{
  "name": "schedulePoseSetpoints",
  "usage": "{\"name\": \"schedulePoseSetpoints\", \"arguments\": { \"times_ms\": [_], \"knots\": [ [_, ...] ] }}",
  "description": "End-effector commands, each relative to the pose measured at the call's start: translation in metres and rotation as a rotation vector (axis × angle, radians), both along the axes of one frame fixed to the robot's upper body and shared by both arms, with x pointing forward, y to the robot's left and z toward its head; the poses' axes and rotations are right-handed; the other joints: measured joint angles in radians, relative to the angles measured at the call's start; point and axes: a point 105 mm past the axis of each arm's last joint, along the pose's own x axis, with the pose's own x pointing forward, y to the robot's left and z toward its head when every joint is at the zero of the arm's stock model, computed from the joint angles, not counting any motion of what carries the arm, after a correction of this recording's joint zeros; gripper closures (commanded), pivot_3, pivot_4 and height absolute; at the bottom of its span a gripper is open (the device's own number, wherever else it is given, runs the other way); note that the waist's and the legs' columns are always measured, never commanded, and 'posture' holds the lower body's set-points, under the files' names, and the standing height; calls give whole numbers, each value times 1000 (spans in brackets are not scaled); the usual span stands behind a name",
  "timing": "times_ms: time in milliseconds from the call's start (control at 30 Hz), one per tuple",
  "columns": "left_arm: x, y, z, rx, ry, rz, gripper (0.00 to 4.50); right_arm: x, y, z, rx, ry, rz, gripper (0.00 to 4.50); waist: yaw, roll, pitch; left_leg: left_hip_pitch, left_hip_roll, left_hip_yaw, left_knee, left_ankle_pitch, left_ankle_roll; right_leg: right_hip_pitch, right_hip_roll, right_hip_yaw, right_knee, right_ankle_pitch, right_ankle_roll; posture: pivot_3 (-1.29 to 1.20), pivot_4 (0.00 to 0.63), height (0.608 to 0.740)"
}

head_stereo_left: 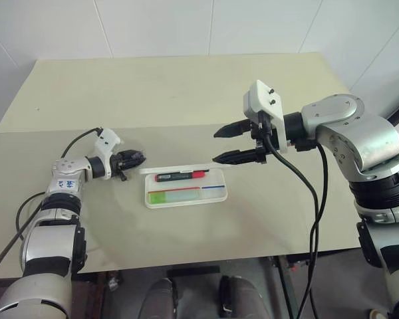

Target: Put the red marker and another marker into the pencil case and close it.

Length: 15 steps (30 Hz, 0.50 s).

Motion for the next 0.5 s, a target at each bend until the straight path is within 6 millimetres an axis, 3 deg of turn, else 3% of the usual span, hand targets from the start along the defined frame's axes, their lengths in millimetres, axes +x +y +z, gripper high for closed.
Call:
{"name": "schedulePoseSetpoints", "arguments": {
  "times_ms": [33,133,333,500],
  "knots": [
    [-8,6,-16,-6,68,8,4085,0,-4,20,32,-76,-11,1351,-1,0,0,0,0,0,0,0,0,0,0,0,0,0,0,0,150,740],
    [-4,14,-4,-29,26,54,4085,1,-6,20,31,-80,-19,1351,-2,0,0,0,0,0,0,0,0,0,0,0,0,0,0,0,150,740],
    [4,49,54,-111,-134,194,4085,3,-11,26,33,-105,-41,1351,-14,-1,0,-2,1,0,0,0,0,-3,1,0,1,0,0,0,150,740],
    [2,52,97,-121,-238,164,4085,6,-13,30,39,-120,-55,1351,-13,-1,0,-6,1,1,0,0,-1,-8,0,1,2,0,0,0,150,740]
  ]
}}
